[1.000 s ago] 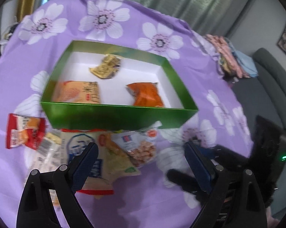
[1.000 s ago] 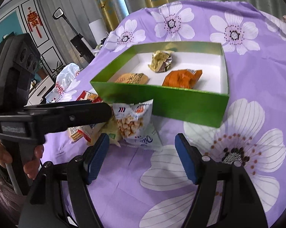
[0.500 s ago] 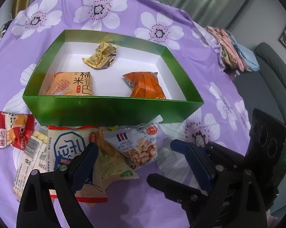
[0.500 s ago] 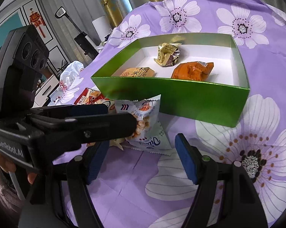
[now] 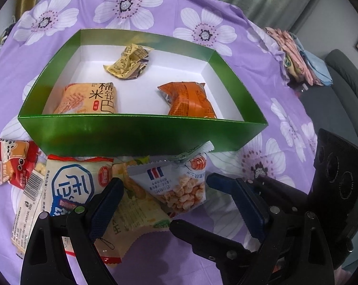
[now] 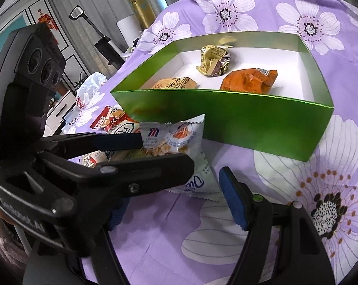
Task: Organize snacks
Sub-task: 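Grasp the white peanut snack packet with the right tool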
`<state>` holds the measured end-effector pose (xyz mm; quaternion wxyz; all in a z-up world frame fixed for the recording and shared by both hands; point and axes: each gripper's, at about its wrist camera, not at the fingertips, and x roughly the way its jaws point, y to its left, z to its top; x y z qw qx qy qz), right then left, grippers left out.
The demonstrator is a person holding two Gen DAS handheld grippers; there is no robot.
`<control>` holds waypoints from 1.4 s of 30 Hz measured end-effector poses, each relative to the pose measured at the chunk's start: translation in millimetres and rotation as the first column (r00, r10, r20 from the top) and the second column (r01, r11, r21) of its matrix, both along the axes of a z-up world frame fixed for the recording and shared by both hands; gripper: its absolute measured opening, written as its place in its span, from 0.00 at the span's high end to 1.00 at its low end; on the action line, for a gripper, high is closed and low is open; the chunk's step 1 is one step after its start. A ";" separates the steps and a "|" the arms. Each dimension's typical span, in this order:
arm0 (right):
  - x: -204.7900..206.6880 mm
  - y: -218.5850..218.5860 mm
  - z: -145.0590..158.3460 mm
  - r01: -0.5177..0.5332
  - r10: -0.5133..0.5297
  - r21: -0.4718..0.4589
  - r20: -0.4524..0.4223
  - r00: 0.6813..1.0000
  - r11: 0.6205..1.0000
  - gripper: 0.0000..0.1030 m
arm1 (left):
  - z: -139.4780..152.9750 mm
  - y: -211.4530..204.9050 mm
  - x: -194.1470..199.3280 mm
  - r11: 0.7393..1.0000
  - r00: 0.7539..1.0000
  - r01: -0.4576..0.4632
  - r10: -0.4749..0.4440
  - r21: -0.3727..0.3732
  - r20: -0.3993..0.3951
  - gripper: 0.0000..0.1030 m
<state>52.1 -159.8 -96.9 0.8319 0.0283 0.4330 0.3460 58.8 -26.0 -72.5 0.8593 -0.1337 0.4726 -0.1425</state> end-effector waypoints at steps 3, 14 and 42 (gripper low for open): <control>2.4 2.4 -2.7 -0.006 0.006 0.002 -0.003 1.000 1.000 0.30 | -0.3 -2.1 0.0 1.000 1.000 -0.002 0.002 0.015 0.003 0.13; 7.5 4.5 -6.7 -0.010 0.011 0.020 -0.015 1.000 1.000 0.41 | -1.2 -5.8 2.3 0.999 1.000 -0.008 0.008 0.046 0.004 0.27; -15.1 -1.6 27.2 0.003 -0.008 0.037 0.117 0.993 0.999 0.57 | 30.4 -20.0 -14.4 0.999 0.993 0.037 -0.040 0.028 0.113 0.51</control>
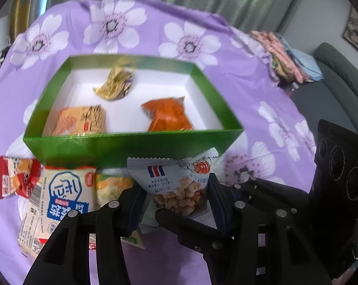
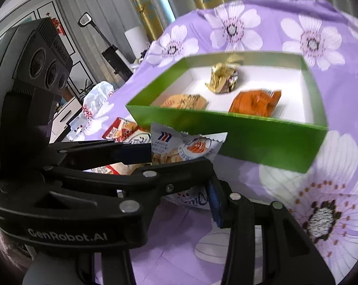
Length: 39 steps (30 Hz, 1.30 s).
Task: Organize snacks
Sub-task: 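Grasp the white peanut snack packet with the right tool, then carry the peanut packet over the green box and release it inside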
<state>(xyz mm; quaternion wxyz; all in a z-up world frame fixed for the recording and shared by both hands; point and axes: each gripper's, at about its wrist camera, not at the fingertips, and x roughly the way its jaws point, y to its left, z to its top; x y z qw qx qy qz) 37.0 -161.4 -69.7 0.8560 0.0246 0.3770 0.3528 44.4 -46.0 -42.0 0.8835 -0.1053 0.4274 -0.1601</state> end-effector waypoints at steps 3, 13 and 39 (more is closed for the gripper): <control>-8.2 -2.5 13.2 0.009 -0.008 -0.016 0.047 0.999 1.000 0.57 | 9.6 -0.5 -5.5 1.000 0.999 0.011 -0.011 -0.020 0.033 0.51; -16.8 -5.7 41.4 0.029 -0.025 -0.030 0.124 0.992 0.999 0.57 | 39.1 -3.7 -11.3 0.999 0.994 0.021 -0.015 -0.049 0.109 0.51; 59.5 5.8 87.0 0.040 -0.025 -0.064 0.222 0.975 0.997 0.57 | 73.7 12.6 66.3 0.995 0.982 0.011 0.009 -0.102 0.190 0.51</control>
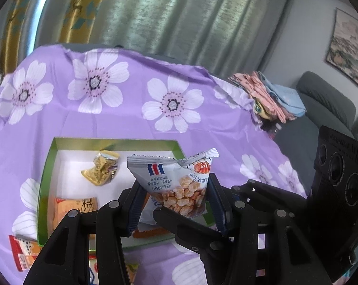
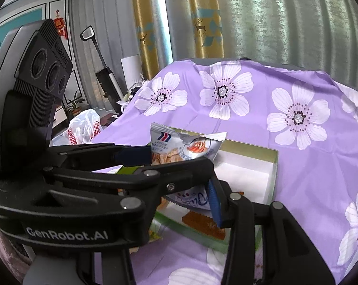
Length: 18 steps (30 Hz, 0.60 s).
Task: Organize snacks
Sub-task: 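Carry the peanut packet over the green box and release it inside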
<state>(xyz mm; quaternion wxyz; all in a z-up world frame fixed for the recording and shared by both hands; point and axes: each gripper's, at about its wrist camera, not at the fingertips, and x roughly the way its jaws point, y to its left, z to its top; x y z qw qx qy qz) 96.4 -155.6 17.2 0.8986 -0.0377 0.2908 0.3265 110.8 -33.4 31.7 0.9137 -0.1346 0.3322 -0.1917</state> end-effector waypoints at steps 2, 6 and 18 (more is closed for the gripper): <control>7.2 5.3 -4.5 -0.009 0.009 -0.012 -0.011 1.000 1.000 0.57 | -4.8 4.3 5.2 1.000 1.000 -0.011 0.011 -0.006 -0.015 0.51; 16.1 14.5 -11.0 -0.018 0.017 -0.028 -0.029 0.999 0.999 0.57 | -13.8 12.5 13.6 0.999 0.999 -0.033 0.032 -0.020 -0.044 0.51; 37.4 36.8 -29.6 -0.037 0.031 -0.063 -0.097 0.995 0.997 0.56 | -35.9 32.5 29.9 0.995 0.988 -0.083 0.076 -0.046 -0.138 0.51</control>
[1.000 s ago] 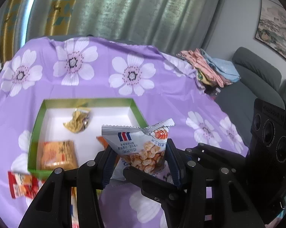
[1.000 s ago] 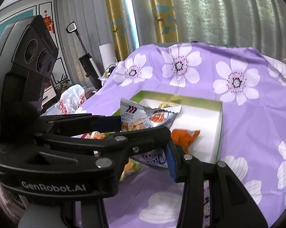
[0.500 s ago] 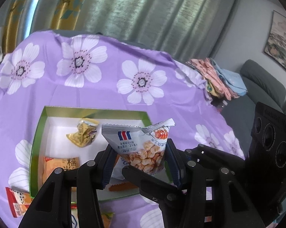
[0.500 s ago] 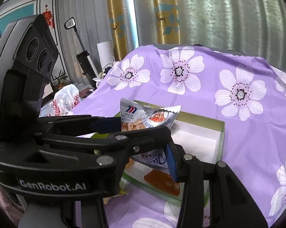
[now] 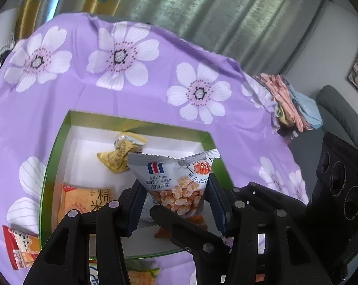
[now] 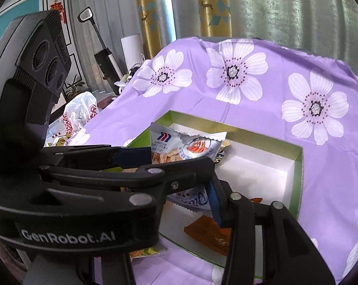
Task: Organize snacks
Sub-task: 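Carry the peanut packet over the green box and release it inside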
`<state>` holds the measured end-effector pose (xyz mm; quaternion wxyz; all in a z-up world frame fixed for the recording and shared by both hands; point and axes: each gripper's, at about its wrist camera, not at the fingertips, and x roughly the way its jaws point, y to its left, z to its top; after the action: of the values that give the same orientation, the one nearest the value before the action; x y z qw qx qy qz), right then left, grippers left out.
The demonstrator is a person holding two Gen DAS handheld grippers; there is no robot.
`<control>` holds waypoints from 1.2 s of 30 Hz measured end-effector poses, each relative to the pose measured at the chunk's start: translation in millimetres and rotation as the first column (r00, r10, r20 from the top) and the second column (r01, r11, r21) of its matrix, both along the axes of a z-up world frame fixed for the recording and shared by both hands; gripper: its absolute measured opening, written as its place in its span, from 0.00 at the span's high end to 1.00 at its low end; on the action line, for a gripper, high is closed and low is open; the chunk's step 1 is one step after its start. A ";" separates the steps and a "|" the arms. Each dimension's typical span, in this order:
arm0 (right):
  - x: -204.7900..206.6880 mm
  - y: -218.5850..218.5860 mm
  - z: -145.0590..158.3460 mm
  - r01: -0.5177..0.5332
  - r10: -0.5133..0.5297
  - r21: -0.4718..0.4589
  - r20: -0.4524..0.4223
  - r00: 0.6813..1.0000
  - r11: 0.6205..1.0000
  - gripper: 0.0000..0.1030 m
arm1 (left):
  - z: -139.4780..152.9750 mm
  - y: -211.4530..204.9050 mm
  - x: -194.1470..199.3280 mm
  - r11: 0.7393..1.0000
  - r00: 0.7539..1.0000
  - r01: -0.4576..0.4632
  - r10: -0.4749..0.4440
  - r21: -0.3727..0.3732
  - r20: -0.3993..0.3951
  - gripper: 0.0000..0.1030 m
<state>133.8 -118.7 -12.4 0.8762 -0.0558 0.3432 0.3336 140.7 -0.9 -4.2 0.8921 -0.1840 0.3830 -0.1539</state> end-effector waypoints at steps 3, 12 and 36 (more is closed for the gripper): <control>2.8 3.6 -3.7 -0.004 0.004 -0.006 -0.019 1.000 1.000 0.56 | -3.8 2.7 2.6 1.000 1.000 -0.009 0.009 -0.002 -0.023 0.51; 6.3 7.5 -11.0 -0.001 0.000 -0.015 -0.062 0.998 1.000 0.56 | -11.4 3.8 7.1 1.000 0.997 -0.017 0.017 0.013 -0.069 0.51; 10.4 9.9 -17.4 0.017 -0.021 -0.049 -0.101 0.995 0.999 0.54 | -18.1 3.0 11.1 1.000 0.992 -0.018 0.020 0.018 -0.125 0.51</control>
<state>144.2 -108.9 -29.8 0.8591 -0.0566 0.3959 0.3193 151.8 2.0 -22.3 0.8693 -0.1896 0.4374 -0.1303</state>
